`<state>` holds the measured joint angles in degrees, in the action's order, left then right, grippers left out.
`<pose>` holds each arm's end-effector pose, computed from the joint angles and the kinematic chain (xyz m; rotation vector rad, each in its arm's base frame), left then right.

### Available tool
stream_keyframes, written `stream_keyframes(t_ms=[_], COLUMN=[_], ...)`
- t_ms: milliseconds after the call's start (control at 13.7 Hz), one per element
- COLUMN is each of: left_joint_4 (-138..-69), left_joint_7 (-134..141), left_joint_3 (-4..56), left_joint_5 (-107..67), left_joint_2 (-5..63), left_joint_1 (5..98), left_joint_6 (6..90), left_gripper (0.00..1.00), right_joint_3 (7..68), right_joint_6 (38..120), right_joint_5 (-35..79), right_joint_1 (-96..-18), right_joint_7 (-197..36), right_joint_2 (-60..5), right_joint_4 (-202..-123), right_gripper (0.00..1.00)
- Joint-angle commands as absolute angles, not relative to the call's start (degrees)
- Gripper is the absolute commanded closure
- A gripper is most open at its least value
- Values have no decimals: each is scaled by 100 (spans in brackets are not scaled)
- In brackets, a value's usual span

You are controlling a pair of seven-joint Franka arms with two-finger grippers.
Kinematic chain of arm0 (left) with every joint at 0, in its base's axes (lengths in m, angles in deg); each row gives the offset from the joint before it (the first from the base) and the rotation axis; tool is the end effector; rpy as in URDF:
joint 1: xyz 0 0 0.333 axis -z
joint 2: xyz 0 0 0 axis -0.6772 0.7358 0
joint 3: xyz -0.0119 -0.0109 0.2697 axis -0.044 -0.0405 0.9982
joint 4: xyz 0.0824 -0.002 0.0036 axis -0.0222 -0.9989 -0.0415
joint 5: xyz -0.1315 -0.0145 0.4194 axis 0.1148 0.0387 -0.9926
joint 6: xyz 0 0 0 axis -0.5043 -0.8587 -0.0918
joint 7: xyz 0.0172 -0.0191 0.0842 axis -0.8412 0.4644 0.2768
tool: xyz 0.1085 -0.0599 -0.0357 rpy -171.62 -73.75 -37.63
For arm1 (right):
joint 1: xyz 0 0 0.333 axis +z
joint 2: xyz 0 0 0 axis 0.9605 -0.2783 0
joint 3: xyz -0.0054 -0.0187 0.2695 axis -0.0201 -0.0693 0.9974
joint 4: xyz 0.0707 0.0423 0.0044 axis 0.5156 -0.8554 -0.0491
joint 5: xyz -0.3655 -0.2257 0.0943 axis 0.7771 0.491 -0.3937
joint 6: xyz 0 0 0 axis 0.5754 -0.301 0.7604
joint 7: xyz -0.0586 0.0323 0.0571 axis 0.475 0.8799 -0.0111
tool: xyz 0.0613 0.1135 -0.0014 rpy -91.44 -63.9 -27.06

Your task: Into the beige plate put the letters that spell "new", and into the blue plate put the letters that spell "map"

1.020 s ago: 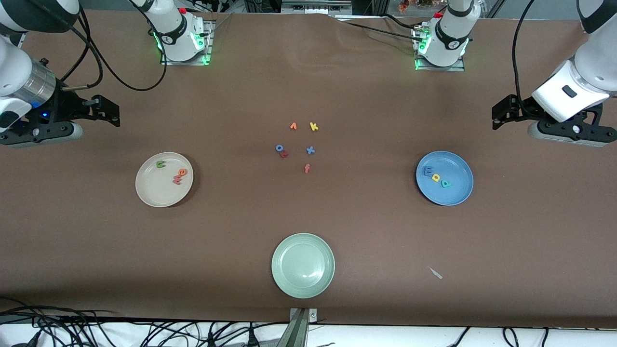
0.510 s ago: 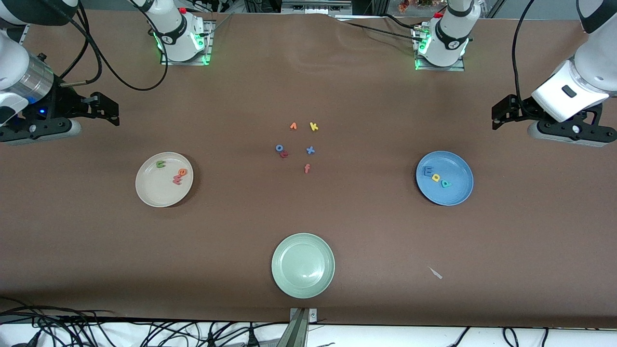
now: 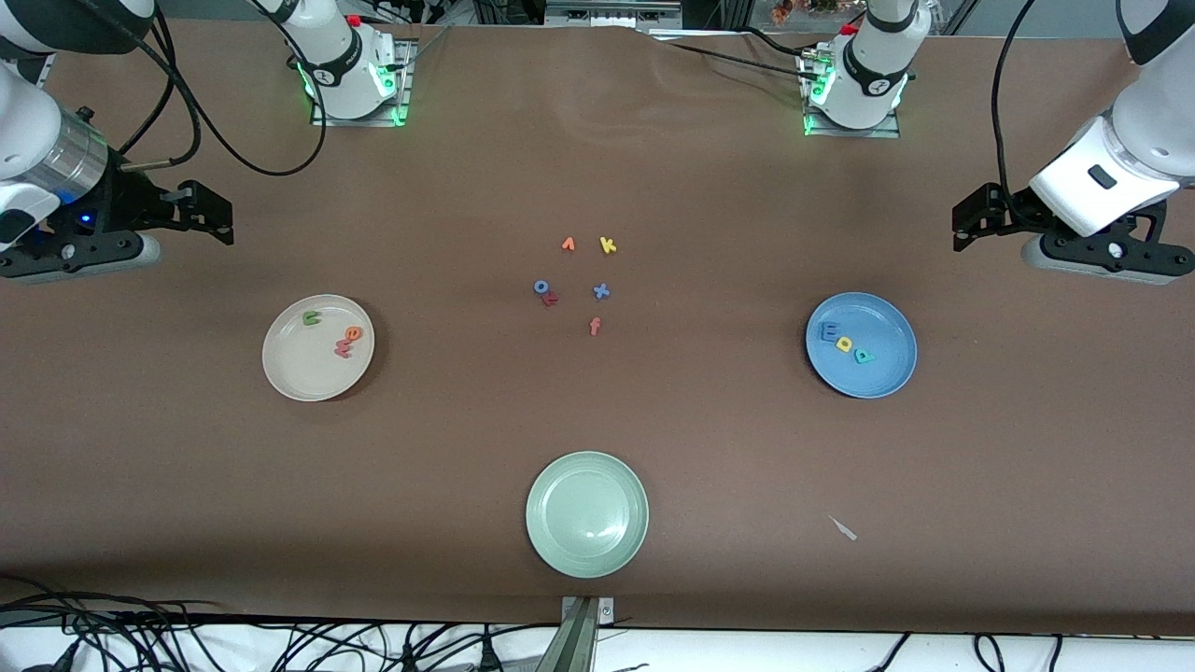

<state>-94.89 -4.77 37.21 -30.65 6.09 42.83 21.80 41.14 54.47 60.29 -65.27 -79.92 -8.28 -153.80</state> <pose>0.6097 -0.0699 0.5229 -3.1107 0.2372 0.0627 0.6148 0.0714 0.5134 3.0974 0.3053 -0.0911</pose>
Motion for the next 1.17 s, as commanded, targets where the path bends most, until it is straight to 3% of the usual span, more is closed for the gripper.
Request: stream_keyframes(t_ms=[0, 1093], left_joint_4=[-9310, -9310], left_joint_7=[-480, -480], left_joint_3=[3727, 3727], left_joint_5=[-3063, -3063], left_joint_2=[677, 677], left_joint_1=[4307, 4315], left_joint_6=[2052, 2052], left_gripper=[0, 0], right_joint_3=[4125, 4134], right_joint_6=[5445, 5463], right_joint_5=[6028, 5975], right_joint_1=[-6514, -6497], right_joint_7=[-7973, -8000], right_joint_2=[-836, -932], right_joint_4=[-15349, -15393], right_gripper=[0, 0])
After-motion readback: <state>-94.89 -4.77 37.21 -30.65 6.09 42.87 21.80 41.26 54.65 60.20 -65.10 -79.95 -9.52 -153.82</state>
